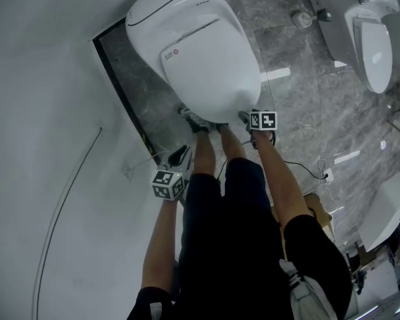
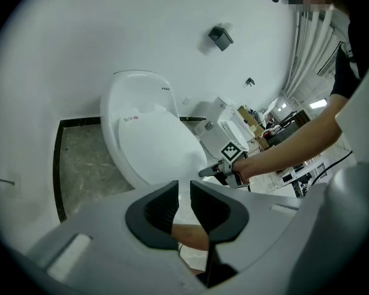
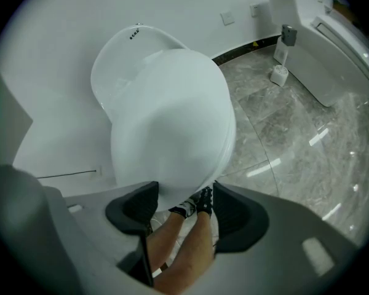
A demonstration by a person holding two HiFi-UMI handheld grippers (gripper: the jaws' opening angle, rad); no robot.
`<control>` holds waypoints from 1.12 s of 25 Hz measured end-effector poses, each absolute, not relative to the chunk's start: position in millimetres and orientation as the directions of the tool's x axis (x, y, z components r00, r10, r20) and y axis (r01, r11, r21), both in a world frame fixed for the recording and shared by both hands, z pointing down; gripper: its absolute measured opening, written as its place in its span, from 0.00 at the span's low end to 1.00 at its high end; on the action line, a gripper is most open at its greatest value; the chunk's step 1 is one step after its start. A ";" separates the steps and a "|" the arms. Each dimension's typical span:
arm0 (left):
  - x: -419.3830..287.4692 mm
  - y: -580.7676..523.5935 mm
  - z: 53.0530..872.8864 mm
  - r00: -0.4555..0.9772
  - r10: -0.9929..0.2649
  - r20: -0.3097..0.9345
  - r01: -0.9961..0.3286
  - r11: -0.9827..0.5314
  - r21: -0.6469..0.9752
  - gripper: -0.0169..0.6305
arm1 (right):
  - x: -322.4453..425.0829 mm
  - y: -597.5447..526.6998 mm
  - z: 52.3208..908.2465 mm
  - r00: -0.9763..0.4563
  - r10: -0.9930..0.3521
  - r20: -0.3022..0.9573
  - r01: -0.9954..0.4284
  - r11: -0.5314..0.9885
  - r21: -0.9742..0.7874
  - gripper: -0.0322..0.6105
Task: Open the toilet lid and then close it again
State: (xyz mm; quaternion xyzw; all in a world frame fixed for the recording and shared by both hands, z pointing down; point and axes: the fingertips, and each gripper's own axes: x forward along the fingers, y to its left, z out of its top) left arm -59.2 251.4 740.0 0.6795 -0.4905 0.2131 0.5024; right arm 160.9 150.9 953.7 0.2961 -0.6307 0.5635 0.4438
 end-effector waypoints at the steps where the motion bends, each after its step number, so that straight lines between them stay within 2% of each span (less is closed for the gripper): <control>1: -57.9 252.9 744.8 0.436 -0.445 0.782 -0.879 -0.023 0.477 0.13 | 161.3 152.0 958.8 -0.417 0.120 0.901 -0.881 0.192 -0.433 0.49; 7: -52.8 250.4 773.4 0.459 -0.408 0.789 -0.882 -0.098 0.461 0.13 | 161.3 150.9 990.2 -0.357 0.110 0.927 -0.899 0.230 -0.374 0.49; 16: -71.1 257.2 787.2 0.445 -0.414 0.794 -0.882 -0.047 0.470 0.13 | 158.8 151.6 1004.6 -0.352 0.147 0.924 -0.880 0.283 -0.381 0.49; 20: -77.1 248.7 781.9 0.447 -0.419 0.790 -0.880 -0.050 0.472 0.12 | 161.6 146.2 991.6 -0.257 0.169 0.952 -0.878 0.370 -0.303 0.48; 25: -90.6 225.2 766.8 0.430 -0.462 0.776 -0.885 -0.045 0.463 0.12 | 150.2 131.7 967.0 -0.266 0.100 0.959 -0.917 0.280 -0.283 0.49; 28: -91.4 213.8 748.1 0.428 -0.482 0.765 -0.885 -0.052 0.462 0.12 | 137.2 119.0 939.6 -0.295 0.056 0.954 -0.895 0.335 -0.296 0.48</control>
